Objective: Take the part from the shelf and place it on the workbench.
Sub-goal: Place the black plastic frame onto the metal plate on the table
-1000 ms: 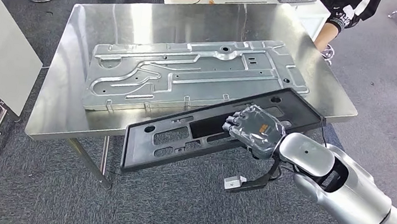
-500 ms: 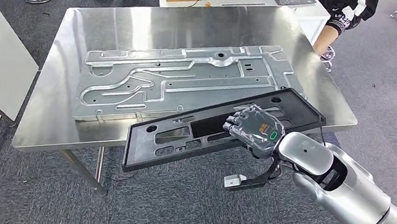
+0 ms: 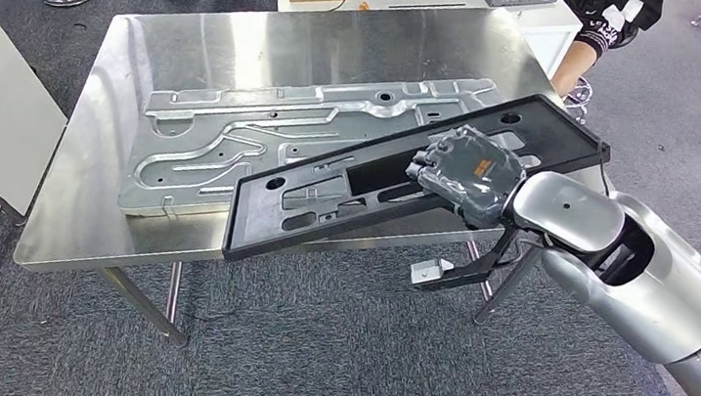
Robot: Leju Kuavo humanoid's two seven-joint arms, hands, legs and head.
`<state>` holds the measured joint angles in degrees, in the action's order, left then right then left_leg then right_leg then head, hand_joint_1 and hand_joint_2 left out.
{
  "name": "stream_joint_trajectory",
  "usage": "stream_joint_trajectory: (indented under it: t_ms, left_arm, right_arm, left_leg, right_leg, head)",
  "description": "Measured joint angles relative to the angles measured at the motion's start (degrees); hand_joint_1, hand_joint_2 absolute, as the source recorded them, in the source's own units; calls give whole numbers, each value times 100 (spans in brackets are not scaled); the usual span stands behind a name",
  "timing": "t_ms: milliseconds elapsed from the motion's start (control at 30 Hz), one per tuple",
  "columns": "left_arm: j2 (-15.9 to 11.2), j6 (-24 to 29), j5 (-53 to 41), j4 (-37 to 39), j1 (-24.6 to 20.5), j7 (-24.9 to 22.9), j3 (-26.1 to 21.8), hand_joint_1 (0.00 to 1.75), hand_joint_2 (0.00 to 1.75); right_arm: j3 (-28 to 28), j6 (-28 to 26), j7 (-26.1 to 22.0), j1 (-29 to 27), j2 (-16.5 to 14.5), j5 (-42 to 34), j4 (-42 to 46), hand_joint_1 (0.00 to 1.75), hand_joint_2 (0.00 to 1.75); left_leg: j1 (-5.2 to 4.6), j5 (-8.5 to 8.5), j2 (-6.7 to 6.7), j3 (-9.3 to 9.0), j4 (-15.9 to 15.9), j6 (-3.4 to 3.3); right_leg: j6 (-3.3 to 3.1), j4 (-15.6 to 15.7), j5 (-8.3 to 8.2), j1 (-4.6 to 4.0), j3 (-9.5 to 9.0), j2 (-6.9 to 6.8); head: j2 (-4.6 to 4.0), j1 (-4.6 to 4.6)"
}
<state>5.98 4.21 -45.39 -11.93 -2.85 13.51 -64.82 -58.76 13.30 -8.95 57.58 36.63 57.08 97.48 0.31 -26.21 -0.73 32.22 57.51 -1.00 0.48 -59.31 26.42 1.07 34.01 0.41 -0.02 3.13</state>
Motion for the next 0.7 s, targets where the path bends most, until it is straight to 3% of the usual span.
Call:
stream_joint_trajectory:
  t_ms: [267, 433, 500, 567, 600, 667, 700]
  left_arm:
    - [1, 28, 33, 0, -1, -15, -50, 0, 175]
    - [-1, 55, 24, 0, -5, 15, -72, 0, 175]
    - [2, 69, 9, -1, -6, 11, -84, 0, 175]
    - [7, 92, -1, -1, -4, -1, -103, 0, 175]
    - [9, 104, -3, 0, 0, -9, -114, 0, 175]
    - [11, 115, -5, 0, 6, -23, -134, 0, 175]
    - [13, 118, -5, 0, 12, -26, -140, 0, 175]
  right_arm:
    - [-56, 7, 30, 274, 5, -135, 27, 175, 175]
    - [-159, -22, 52, 350, 26, -204, 25, 175, 175]
    - [-221, -51, 66, 336, 44, -203, 19, 175, 175]
    - [-272, -98, 84, 338, 60, -199, 10, 175, 175]
    - [-297, -123, 92, 334, 68, -198, 5, 175, 175]
    - [-356, -156, 101, 294, 83, -198, -7, 175, 175]
    - [-390, -161, 102, 262, 88, -198, -16, 175, 175]
  left_leg:
    - [-10, -8, 0, 12, 9, 25]
    - [-32, -84, 10, 3, -32, -135]
    - [-9, -118, 5, -138, -171, -210]
    - [11, -156, 10, -309, -239, -269]
    - [15, -186, 18, -363, -251, -283]
    - [23, -264, 27, -469, -247, -260]
    - [35, -315, 27, -540, -244, -229]
  right_leg:
    - [2, 15, -1, 0, -5, -3]
    - [107, 34, -77, 43, -48, -3]
    - [154, -81, -124, 38, -29, -8]
    - [173, -426, 26, 47, 186, -11]
    - [183, -728, 148, 56, 386, -11]
    - [222, -1303, 299, 79, 827, -14]
    - [250, -1391, 280, 99, 959, -18]
  head:
    - [0, 0]
    - [-1, 1]
    - [-1, 4]
    - [0, 5]
    - [0, 5]
    - [0, 5]
    - [0, 4]
